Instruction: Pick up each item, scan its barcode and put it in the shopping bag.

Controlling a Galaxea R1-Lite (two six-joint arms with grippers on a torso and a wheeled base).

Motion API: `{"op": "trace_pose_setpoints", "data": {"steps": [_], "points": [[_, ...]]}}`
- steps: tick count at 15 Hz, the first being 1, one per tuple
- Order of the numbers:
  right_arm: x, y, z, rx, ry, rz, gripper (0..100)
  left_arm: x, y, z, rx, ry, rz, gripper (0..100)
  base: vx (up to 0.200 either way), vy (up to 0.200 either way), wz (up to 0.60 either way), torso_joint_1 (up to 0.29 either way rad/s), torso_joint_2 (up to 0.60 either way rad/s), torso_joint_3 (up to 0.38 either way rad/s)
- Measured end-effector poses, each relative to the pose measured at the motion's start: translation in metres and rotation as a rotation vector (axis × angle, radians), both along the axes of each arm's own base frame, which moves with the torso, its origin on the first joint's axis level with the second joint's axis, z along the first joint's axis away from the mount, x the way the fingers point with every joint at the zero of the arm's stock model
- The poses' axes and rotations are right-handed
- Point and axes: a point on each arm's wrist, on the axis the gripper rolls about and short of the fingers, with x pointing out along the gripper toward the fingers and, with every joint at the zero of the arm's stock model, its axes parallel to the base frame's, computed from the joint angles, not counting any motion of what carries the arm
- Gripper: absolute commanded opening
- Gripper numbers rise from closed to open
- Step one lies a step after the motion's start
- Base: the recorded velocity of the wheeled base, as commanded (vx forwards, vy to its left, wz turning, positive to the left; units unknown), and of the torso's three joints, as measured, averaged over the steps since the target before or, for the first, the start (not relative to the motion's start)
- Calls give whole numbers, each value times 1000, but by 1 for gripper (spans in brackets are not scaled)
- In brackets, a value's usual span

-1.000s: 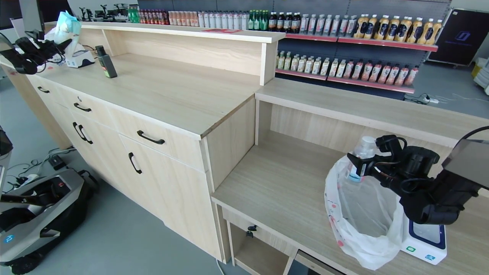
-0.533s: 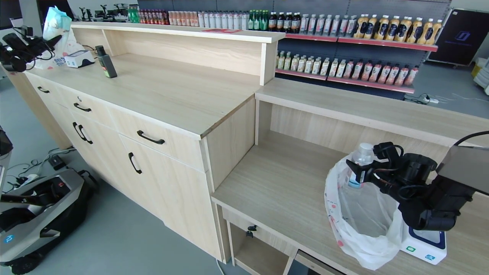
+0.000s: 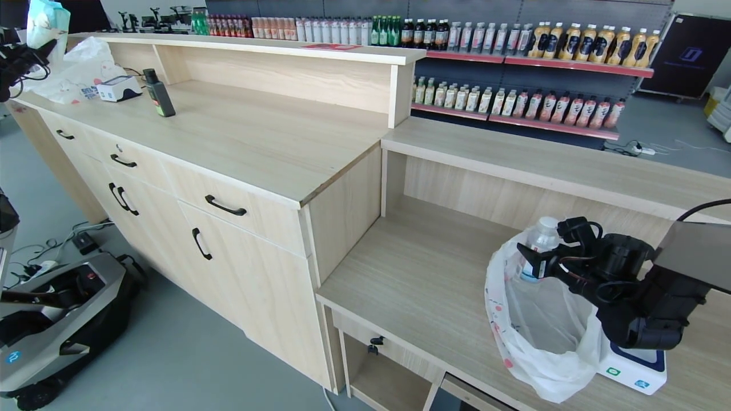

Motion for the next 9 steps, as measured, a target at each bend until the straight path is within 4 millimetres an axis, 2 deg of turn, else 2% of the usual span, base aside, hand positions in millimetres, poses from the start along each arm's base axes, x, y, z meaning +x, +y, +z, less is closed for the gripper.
{"op": "trace_pose_setpoints", "data": {"steps": [3, 5, 9], "points": [[-6, -2, 1, 9, 20, 29, 100, 0, 0, 0, 0, 0, 0, 100, 0, 0, 0, 0, 0, 0], [-12, -6, 13, 13, 12, 51, 100, 0, 0, 0, 0, 0, 0, 100, 0, 0, 0, 0, 0, 0], [-35, -13, 70, 14, 1, 44, 100, 0, 0, 0, 0, 0, 0, 100, 0, 0, 0, 0, 0, 0]]}}
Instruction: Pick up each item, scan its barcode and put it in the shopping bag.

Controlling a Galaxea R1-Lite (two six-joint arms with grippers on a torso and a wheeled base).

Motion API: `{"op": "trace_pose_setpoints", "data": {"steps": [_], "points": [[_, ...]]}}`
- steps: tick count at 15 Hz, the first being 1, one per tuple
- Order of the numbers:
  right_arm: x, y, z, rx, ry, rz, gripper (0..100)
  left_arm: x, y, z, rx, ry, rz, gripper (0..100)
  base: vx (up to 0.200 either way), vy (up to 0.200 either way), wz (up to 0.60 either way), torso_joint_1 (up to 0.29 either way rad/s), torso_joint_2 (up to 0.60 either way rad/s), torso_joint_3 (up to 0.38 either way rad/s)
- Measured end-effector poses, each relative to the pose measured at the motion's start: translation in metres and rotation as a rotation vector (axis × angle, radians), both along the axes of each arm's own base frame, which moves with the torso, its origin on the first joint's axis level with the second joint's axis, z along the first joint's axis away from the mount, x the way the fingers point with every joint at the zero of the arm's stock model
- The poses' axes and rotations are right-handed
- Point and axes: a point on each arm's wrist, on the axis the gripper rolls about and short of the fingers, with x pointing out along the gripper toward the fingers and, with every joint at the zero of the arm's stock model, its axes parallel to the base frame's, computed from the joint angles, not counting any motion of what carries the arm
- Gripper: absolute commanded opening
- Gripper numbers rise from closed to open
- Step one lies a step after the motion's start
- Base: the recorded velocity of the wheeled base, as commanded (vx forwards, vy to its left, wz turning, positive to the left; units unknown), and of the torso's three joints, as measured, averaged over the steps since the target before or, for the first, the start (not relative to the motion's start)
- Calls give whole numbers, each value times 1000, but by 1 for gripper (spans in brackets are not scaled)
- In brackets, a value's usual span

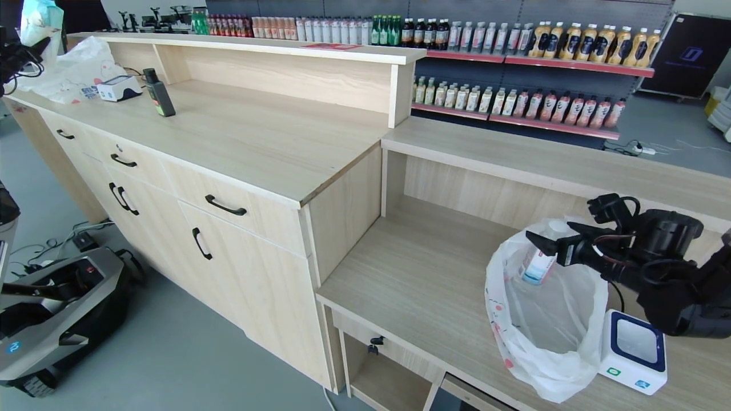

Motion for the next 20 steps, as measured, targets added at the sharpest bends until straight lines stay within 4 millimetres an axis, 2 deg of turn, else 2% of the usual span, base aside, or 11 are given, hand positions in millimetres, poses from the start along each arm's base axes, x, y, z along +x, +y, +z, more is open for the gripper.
{"op": "trace_pose_setpoints", "data": {"steps": [3, 6, 8, 11, 14, 19, 20], "points": [[-46, -2, 51, -14, -63, -22, 100, 0, 0, 0, 0, 0, 0, 100, 0, 0, 0, 0, 0, 0], [-100, -2, 80, -89, -124, -53, 100, 0, 0, 0, 0, 0, 0, 100, 0, 0, -400, 0, 2, 3], [-125, -6, 98, -123, -163, -88, 100, 0, 0, 0, 0, 0, 0, 100, 0, 0, -600, 0, 0, 2], [-158, -25, 104, -156, -58, -204, 100, 0, 0, 0, 0, 0, 0, 100, 0, 0, -600, 2, 2, 2], [-185, -42, 99, -157, 75, -325, 100, 0, 0, 0, 0, 0, 0, 100, 0, 0, -600, -1, 4, 1], [-196, -52, 98, -160, 110, -470, 100, 0, 0, 0, 0, 0, 0, 100, 0, 0, -600, 0, 4, 5], [-197, -53, 96, -156, 119, -484, 100, 0, 0, 0, 0, 0, 0, 100, 0, 0, 0, 0, 0, 0]]}}
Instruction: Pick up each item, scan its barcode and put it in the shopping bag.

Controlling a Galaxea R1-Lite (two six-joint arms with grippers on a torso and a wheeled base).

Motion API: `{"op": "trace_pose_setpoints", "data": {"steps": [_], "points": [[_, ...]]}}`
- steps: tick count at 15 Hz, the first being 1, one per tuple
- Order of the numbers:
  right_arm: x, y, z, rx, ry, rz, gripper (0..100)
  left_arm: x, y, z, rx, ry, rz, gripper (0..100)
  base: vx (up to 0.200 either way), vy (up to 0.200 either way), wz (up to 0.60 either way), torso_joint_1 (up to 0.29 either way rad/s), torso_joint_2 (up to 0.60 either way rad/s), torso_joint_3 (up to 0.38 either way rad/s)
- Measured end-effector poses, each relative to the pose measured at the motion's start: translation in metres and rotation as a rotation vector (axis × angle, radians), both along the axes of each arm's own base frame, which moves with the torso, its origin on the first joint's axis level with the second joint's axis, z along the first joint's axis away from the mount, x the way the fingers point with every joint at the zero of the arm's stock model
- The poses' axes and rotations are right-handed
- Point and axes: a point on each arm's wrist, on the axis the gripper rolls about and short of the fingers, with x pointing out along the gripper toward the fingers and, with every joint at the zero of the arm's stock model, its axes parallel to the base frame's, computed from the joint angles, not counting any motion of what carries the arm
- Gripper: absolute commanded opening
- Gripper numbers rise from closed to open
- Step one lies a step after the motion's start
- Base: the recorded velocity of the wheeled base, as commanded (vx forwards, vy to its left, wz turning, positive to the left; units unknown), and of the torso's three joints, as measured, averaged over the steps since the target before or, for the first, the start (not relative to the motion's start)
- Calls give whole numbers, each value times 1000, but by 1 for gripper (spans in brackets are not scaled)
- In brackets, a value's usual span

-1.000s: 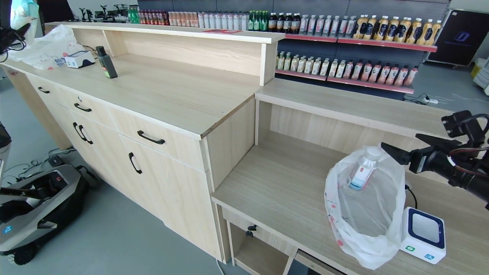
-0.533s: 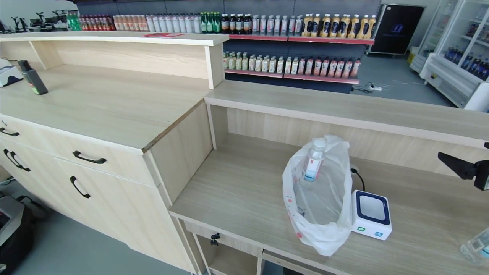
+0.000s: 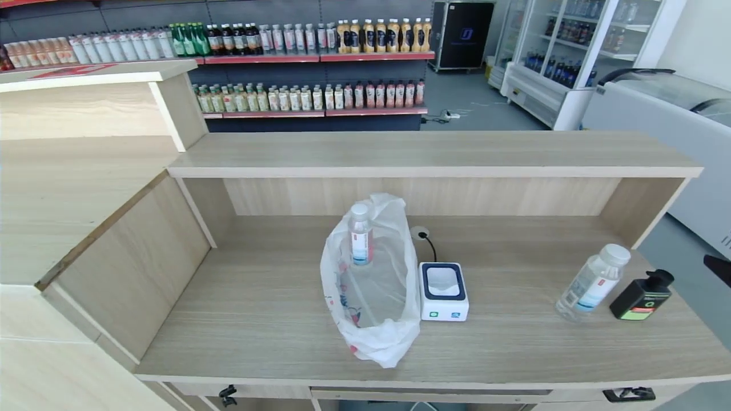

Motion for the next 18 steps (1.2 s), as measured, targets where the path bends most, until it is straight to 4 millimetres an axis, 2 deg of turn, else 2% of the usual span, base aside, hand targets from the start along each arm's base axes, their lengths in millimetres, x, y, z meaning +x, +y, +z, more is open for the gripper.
{"op": "trace_pose_setpoints", "data": {"steps": [3, 6, 9, 15, 18], "points": [[7, -8, -15, 57, 60, -27, 100, 0, 0, 0, 0, 0, 1, 100, 0, 0, 0, 0, 0, 0], [28, -22, -38, 107, 122, -20, 100, 0, 0, 0, 0, 0, 0, 100, 0, 0, 0, 0, 0, 0], [52, -32, -57, 141, 103, 201, 100, 0, 0, 0, 0, 0, 0, 100, 0, 0, 0, 0, 0, 0], [90, -47, -86, 22, 80, 319, 100, 0, 0, 0, 0, 0, 0, 100, 0, 0, 0, 0, 0, 0], [103, -47, -104, 15, 87, 411, 100, 0, 0, 0, 0, 0, 0, 100, 0, 0, 0, 0, 0, 0]]}}
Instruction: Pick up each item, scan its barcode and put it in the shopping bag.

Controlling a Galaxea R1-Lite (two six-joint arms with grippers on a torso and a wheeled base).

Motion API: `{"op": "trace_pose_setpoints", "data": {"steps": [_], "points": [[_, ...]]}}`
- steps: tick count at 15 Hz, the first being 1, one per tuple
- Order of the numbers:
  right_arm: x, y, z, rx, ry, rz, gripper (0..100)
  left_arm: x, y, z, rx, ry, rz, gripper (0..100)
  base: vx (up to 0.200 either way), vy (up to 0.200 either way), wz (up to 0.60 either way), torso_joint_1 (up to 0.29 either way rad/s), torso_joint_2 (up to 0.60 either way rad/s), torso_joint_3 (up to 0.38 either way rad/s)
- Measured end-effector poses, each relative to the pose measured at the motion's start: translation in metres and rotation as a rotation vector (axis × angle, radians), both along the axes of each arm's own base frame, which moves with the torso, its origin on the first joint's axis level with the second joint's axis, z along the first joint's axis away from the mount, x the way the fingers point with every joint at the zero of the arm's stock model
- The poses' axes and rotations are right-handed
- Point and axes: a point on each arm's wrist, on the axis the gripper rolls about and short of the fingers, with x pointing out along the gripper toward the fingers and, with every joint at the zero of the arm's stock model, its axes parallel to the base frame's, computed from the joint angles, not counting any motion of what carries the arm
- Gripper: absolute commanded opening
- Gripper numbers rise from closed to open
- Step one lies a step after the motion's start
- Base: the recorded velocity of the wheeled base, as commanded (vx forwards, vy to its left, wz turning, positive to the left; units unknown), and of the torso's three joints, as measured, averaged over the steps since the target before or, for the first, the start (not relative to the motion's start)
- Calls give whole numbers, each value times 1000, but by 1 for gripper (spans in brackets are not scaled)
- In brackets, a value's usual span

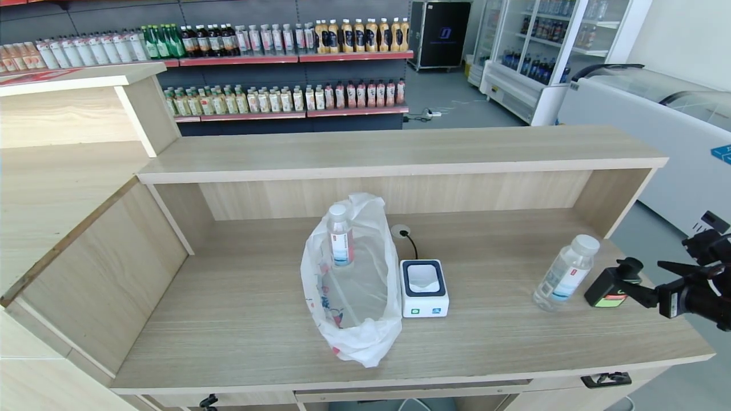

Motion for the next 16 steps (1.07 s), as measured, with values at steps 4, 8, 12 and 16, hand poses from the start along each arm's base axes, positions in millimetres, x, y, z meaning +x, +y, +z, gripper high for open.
{"op": "trace_pose_setpoints", "data": {"steps": [4, 8, 12, 16], "points": [[13, 11, -16, 16, 36, 56, 100, 0, 0, 0, 0, 0, 0, 100, 0, 0, 0, 0, 0, 0], [28, 25, -23, 12, 28, 118, 100, 0, 0, 0, 0, 0, 0, 100, 0, 0, 0, 0, 0, 0], [46, 35, -28, -11, -16, 166, 100, 0, 0, 0, 0, 0, 0, 100, 0, 0, 0, 0, 0, 0], [59, 43, -38, -20, -32, 204, 100, 0, 0, 0, 0, 0, 0, 100, 0, 0, 0, 0, 0, 0]]}}
